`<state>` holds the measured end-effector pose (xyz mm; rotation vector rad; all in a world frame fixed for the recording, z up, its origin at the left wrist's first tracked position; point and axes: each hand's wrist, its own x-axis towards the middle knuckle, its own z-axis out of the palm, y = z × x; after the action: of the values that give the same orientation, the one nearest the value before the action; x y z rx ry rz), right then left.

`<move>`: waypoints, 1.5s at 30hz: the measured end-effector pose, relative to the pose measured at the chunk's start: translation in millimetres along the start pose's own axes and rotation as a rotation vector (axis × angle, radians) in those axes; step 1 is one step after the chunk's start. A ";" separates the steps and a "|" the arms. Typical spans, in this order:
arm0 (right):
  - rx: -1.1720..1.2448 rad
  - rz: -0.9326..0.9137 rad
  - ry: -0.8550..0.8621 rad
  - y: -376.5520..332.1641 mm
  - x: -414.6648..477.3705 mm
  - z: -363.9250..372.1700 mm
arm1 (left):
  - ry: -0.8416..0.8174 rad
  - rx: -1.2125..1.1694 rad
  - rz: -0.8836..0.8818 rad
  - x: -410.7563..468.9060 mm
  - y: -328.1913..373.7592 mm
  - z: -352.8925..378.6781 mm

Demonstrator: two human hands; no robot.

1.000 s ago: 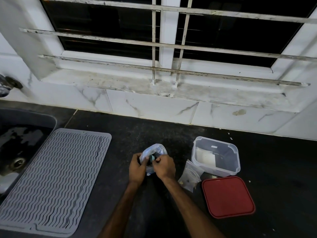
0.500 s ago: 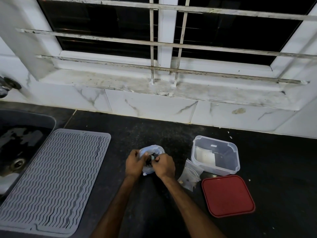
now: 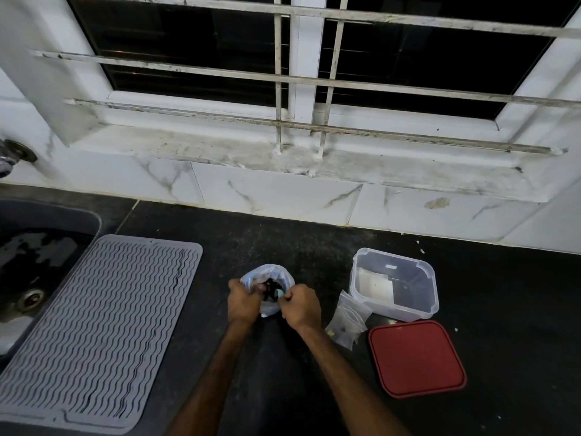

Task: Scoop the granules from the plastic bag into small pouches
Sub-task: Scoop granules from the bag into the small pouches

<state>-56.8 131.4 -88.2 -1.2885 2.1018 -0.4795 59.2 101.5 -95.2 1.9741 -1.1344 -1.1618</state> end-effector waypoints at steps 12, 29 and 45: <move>0.391 0.177 -0.066 16.4 6.3 -2.5 | 0.010 -0.195 -0.004 4.6 -8.1 1.3; 0.543 0.167 -0.079 25.1 6.7 -5.0 | -0.060 -0.168 0.053 6.6 -14.7 -4.4; 0.828 0.072 -0.039 52.8 -35.7 -129.6 | -0.068 0.132 0.793 -63.4 35.1 12.0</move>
<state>-166.9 185.5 -12.0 -0.7182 1.6100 -1.1261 18.8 139.9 -47.4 1.3335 -1.8298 -0.7329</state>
